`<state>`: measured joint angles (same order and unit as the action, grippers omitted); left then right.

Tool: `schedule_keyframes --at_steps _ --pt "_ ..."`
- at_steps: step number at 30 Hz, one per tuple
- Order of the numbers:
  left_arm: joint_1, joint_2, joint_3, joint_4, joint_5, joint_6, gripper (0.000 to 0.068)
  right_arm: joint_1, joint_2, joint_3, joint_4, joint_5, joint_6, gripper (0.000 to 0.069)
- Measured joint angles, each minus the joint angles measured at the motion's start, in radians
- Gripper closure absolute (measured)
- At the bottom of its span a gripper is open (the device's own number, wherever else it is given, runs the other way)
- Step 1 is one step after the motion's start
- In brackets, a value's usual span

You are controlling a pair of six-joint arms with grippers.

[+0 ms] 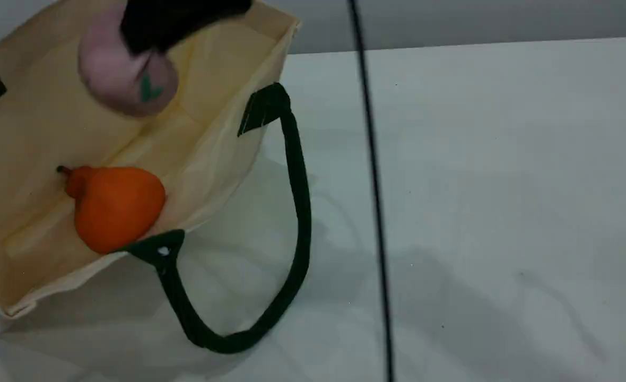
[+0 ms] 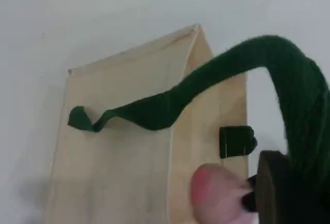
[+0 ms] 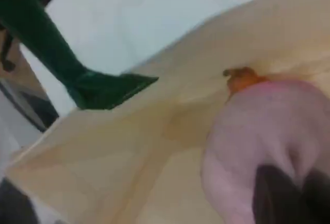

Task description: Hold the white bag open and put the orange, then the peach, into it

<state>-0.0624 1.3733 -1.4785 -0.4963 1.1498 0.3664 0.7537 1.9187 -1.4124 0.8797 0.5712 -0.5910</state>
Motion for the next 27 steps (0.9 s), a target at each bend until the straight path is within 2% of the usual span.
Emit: schedule_keyframes --at_steps 7,11,21,24,27 --pt "0.0 0.0 0.0 0.0 0.001 0.0 0.0622 0.083 0.109 0.0 0.021 -0.18 -0.022 0.0652" --pt "0.0 0.0 0.0 -0.001 0.003 0.003 0.0622 0.087 0.155 -0.001 0.024 -0.252 -0.028 0.0652" --pt "0.0 0.0 0.0 -0.001 0.006 0.011 0.0622 0.084 0.161 -0.001 0.02 -0.268 -0.054 0.064" --pt "0.0 0.0 0.0 -0.001 0.009 0.011 0.0622 0.084 0.161 -0.001 0.019 -0.275 -0.066 0.0601" --pt "0.0 0.0 0.0 -0.001 0.009 0.011 0.0622 0.084 0.16 -0.001 0.019 -0.275 -0.069 0.0493"
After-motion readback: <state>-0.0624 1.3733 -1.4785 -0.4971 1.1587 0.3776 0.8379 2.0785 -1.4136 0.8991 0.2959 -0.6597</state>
